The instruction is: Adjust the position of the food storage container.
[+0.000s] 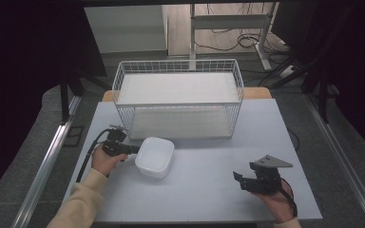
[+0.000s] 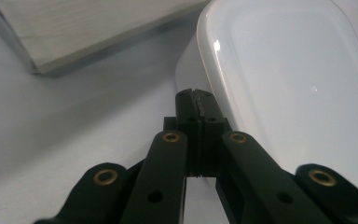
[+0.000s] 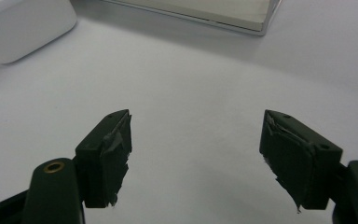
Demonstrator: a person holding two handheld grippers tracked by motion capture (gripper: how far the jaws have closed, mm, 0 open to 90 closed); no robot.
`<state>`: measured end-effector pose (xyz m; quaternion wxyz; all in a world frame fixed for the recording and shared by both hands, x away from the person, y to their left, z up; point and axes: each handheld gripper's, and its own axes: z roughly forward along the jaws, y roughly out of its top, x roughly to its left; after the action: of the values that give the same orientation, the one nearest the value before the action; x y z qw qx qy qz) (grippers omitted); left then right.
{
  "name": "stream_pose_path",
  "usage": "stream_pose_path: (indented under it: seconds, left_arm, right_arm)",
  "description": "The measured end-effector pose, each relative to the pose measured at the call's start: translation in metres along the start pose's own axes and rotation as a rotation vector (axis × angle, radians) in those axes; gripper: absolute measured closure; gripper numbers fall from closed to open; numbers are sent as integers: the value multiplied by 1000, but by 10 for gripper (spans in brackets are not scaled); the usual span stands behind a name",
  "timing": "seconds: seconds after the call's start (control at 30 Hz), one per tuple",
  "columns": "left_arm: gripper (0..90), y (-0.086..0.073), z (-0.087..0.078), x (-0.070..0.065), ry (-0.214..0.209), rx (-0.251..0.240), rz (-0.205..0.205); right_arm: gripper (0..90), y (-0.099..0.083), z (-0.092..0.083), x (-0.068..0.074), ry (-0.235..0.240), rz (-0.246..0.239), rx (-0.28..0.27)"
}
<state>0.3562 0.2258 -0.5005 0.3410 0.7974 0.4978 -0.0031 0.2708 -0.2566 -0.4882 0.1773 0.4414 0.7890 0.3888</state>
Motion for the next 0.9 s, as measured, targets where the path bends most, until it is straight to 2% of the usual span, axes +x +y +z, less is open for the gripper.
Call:
stream_pose_path:
  seconds: [0.27, 0.33, 0.43, 0.53, 0.9]
  left_arm:
    - [900, -1, 8, -13, -37, 6, 11]
    - [900, -1, 13, -20, -69, 12, 16]
    - [900, 0, 15, -24, -77, 15, 23]
    - [900, -1, 18, -32, -85, 26, 49]
    - [900, 1, 28, -53, -120, 37, 80]
  right_arm:
    - [254, 0, 0, 0, 1, 1, 0]
    - [254, 0, 0, 1, -1, 0, 0]
    - [254, 0, 0, 0, 0, 0, 0]
    - [254, 0, 0, 1, -1, -1, 0]
    - [254, 0, 0, 1, 0, -2, 3]
